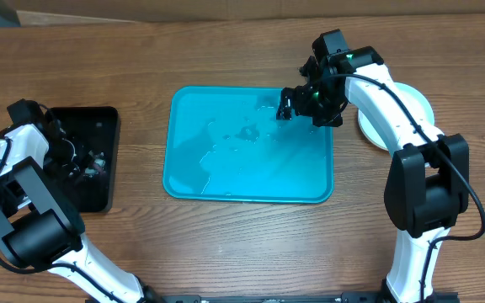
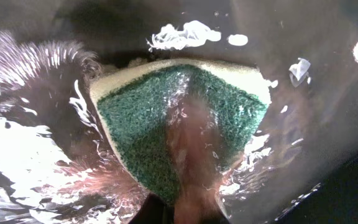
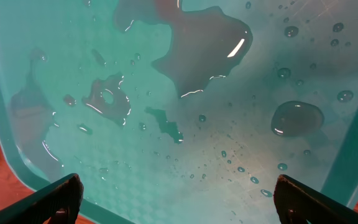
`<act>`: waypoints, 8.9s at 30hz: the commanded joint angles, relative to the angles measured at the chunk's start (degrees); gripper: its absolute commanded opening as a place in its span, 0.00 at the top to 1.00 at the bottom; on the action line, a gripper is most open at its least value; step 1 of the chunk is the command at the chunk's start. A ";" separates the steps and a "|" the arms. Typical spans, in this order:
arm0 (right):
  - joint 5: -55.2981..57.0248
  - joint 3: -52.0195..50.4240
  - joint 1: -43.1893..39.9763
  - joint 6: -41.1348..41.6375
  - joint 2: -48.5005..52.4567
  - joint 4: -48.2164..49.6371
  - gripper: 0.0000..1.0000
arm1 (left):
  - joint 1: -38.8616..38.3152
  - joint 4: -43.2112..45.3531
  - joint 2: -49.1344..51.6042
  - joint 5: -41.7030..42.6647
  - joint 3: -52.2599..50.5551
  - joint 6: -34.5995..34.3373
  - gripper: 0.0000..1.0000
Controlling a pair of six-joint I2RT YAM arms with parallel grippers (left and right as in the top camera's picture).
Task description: Clean dirty plates on tray and stack at the side
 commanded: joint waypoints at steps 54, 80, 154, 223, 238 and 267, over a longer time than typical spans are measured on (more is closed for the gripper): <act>0.15 -0.09 0.22 0.22 -1.99 -0.26 0.00 | -0.09 6.21 2.25 -2.45 1.09 0.13 0.00; 0.13 0.13 0.13 0.39 -2.19 0.20 0.00 | -0.02 0.22 2.21 -1.95 11.63 0.13 0.00; 18.78 0.24 1.36 0.46 -43.93 -12.96 0.00 | -0.48 -30.12 -10.75 -0.63 30.51 2.51 0.00; 14.99 -93.04 -17.40 0.24 -119.91 58.42 0.00 | -0.76 -30.12 -10.75 -0.61 30.51 2.51 0.00; 16.83 -100.59 -15.13 0.04 -120.65 69.00 0.00 | -0.83 -30.12 -10.75 -0.63 30.51 2.51 0.00; 20.11 -100.56 -17.53 -2.82 -120.61 59.04 0.00 | -0.85 -30.12 -10.75 -0.61 30.51 2.51 0.00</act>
